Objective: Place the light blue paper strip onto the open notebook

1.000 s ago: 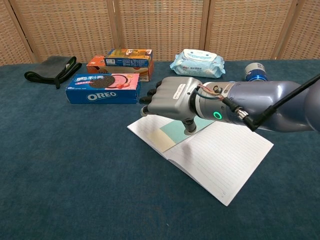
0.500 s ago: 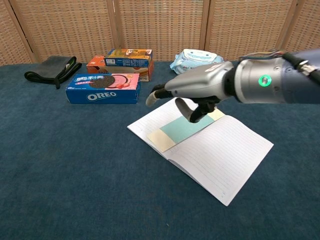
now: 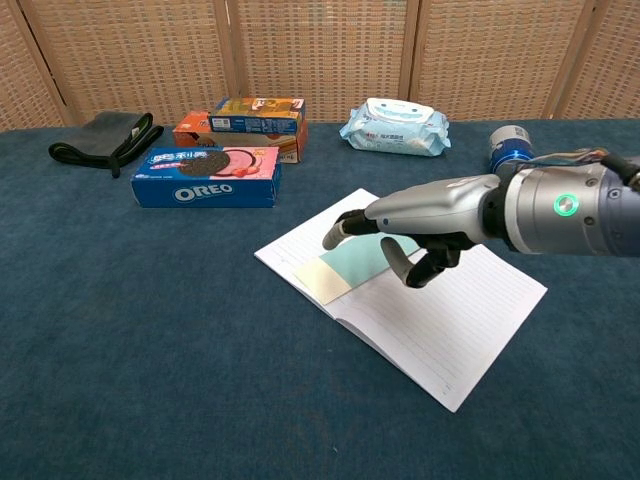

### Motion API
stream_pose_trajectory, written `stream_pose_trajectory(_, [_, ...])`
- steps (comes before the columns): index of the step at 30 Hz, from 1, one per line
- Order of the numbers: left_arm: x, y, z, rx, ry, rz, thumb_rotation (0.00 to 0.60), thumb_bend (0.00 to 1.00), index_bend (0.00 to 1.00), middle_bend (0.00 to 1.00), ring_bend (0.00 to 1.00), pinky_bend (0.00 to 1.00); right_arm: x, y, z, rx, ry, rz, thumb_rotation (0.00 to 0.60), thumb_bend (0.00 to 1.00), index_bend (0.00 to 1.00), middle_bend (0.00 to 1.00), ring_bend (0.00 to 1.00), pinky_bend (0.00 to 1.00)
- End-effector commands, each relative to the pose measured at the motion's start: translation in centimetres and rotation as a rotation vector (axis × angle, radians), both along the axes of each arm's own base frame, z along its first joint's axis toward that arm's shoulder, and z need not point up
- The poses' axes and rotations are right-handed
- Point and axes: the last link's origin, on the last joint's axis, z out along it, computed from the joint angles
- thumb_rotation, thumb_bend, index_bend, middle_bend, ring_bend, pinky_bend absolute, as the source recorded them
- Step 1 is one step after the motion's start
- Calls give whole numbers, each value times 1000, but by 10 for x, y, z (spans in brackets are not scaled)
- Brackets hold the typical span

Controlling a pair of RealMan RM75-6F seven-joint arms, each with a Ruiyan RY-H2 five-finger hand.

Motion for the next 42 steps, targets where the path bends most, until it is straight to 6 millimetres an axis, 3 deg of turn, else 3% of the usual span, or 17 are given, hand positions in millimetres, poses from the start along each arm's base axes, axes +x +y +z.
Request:
stream_pose_trajectory(1, [0,-1,1,1,-2,0,600,0,0,0,0,0,7,-1,-10,-12,21,4,600,1000,0,0,0,22])
stream_pose_trajectory(22, [-6,1,5,1,-24,13,600,0,0,0,0,0,19,-6,-37,-32,120,-22,600,1000,0,0,0,0])
stream_pose_trajectory(32, [-5,2,4,-2,-21,15,600,0,0,0,0,0,7,1,-47,11,190,-3,600,1000,0,0,0,0])
stream_pose_trajectory(42, [-5,2,3,-5,-21,16,600,0,0,0,0,0,-2,3,-41,35,249,57,600,1000,0,0,0,0])
